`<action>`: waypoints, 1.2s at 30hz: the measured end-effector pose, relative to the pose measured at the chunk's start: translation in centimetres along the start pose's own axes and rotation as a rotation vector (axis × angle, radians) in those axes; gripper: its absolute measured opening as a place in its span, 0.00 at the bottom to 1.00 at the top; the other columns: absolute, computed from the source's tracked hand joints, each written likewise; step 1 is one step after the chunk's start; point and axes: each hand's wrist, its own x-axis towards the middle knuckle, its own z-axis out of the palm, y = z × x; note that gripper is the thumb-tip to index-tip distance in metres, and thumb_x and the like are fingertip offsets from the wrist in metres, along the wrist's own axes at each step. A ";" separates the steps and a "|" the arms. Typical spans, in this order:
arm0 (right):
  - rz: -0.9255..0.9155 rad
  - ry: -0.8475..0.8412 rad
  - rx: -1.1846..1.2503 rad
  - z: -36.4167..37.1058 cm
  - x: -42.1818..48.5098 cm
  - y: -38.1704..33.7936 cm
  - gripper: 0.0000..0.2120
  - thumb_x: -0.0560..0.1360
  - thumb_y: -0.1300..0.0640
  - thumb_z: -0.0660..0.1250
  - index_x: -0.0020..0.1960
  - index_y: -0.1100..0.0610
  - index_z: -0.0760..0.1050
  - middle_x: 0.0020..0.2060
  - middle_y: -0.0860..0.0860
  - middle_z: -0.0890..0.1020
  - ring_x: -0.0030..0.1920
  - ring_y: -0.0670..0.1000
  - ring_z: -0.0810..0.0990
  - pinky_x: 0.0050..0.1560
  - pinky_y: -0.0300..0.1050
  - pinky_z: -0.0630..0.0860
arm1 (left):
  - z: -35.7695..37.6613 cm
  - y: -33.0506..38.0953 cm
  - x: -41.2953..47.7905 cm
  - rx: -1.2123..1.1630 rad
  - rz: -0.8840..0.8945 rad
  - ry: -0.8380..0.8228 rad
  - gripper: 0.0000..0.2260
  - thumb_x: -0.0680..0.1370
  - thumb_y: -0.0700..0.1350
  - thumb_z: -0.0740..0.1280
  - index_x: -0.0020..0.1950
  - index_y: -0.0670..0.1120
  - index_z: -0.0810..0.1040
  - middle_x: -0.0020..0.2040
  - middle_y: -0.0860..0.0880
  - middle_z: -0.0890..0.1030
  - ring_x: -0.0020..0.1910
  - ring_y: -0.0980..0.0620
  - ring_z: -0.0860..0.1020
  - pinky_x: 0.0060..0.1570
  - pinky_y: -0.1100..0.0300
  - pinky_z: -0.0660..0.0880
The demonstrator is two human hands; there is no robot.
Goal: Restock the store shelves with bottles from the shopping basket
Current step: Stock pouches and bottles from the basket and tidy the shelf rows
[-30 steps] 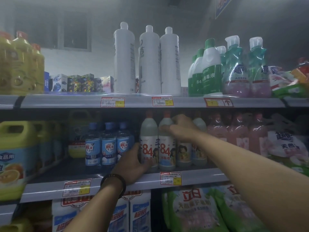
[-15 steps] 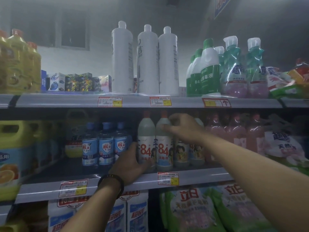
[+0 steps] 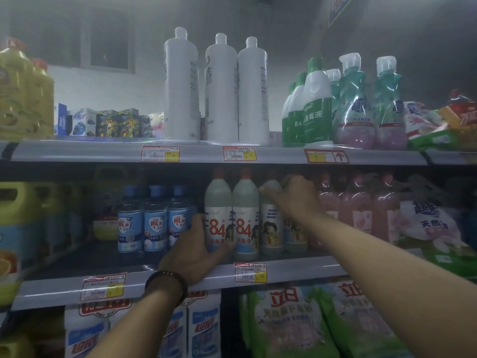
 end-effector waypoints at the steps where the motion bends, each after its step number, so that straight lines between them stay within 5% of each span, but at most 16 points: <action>1: 0.000 -0.004 0.010 -0.1 0.0 0.0 0.31 0.71 0.28 0.72 0.52 0.56 0.84 0.42 0.52 0.86 0.42 0.54 0.86 0.36 0.43 0.75 | 0.0 -0.1 0.0 0.010 -0.001 0.001 0.26 0.77 0.62 0.74 0.67 0.60 0.63 0.60 0.62 0.79 0.57 0.59 0.81 0.59 0.56 0.81; 4: -0.018 -0.041 0.040 -0.8 0.1 -0.4 0.20 0.75 0.37 0.74 0.40 0.55 0.81 0.34 0.50 0.83 0.34 0.50 0.83 0.33 0.41 0.70 | 0.1 -0.2 0.0 0.035 0.000 0.006 0.25 0.77 0.62 0.74 0.66 0.61 0.62 0.62 0.61 0.79 0.60 0.57 0.81 0.62 0.50 0.82; 7: -0.027 -0.051 0.033 -1.5 0.3 -0.9 0.20 0.76 0.43 0.73 0.33 0.55 0.77 0.29 0.49 0.78 0.30 0.50 0.77 0.32 0.42 0.67 | 0.1 -0.3 0.0 0.050 0.003 0.010 0.24 0.77 0.62 0.73 0.65 0.61 0.63 0.60 0.61 0.79 0.58 0.57 0.82 0.60 0.52 0.82; 12: -0.037 -0.133 -0.015 -1.6 0.1 -1.2 0.25 0.76 0.33 0.72 0.38 0.55 0.76 0.35 0.51 0.80 0.36 0.52 0.80 0.34 0.44 0.68 | 0.1 -0.3 0.1 0.064 0.001 0.016 0.25 0.76 0.64 0.73 0.64 0.62 0.62 0.59 0.60 0.80 0.56 0.57 0.82 0.58 0.51 0.83; 15: -0.024 -0.126 -0.012 -1.9 0.1 -1.6 0.23 0.77 0.37 0.73 0.39 0.55 0.77 0.36 0.51 0.80 0.37 0.52 0.80 0.32 0.43 0.68 | 0.1 -0.4 0.1 0.063 -0.001 0.020 0.25 0.76 0.65 0.73 0.65 0.62 0.62 0.60 0.60 0.81 0.57 0.57 0.82 0.58 0.50 0.83; 20: -0.020 -0.242 0.096 -2.8 0.4 -1.1 0.19 0.79 0.40 0.71 0.57 0.55 0.84 0.50 0.50 0.85 0.43 0.46 0.82 0.33 0.40 0.74 | 0.1 -0.2 0.0 0.066 -0.002 0.016 0.25 0.76 0.65 0.72 0.65 0.62 0.62 0.60 0.60 0.80 0.56 0.58 0.82 0.58 0.51 0.83; 27: -0.117 -0.244 -0.062 -2.2 0.4 -0.3 0.23 0.78 0.35 0.70 0.44 0.56 0.83 0.41 0.52 0.86 0.40 0.52 0.86 0.43 0.51 0.83 | 0.0 0.1 -0.2 0.075 -0.009 0.012 0.25 0.77 0.64 0.72 0.65 0.61 0.62 0.60 0.60 0.80 0.57 0.56 0.82 0.59 0.50 0.82; 32: -0.152 -0.173 -0.050 -2.6 0.8 -0.7 0.26 0.81 0.35 0.67 0.34 0.55 0.76 0.30 0.50 0.79 0.30 0.51 0.78 0.34 0.44 0.71 | 0.1 0.1 -0.1 0.086 -0.008 0.018 0.25 0.77 0.63 0.72 0.67 0.60 0.63 0.63 0.57 0.82 0.58 0.56 0.82 0.59 0.50 0.83; 36: -0.097 -0.303 -0.069 -2.3 0.7 -0.5 0.30 0.77 0.28 0.65 0.53 0.55 0.82 0.46 0.50 0.85 0.45 0.51 0.85 0.48 0.48 0.83 | 0.1 0.0 -0.2 0.096 -0.002 0.023 0.25 0.77 0.65 0.72 0.66 0.60 0.62 0.63 0.57 0.82 0.58 0.56 0.83 0.58 0.50 0.83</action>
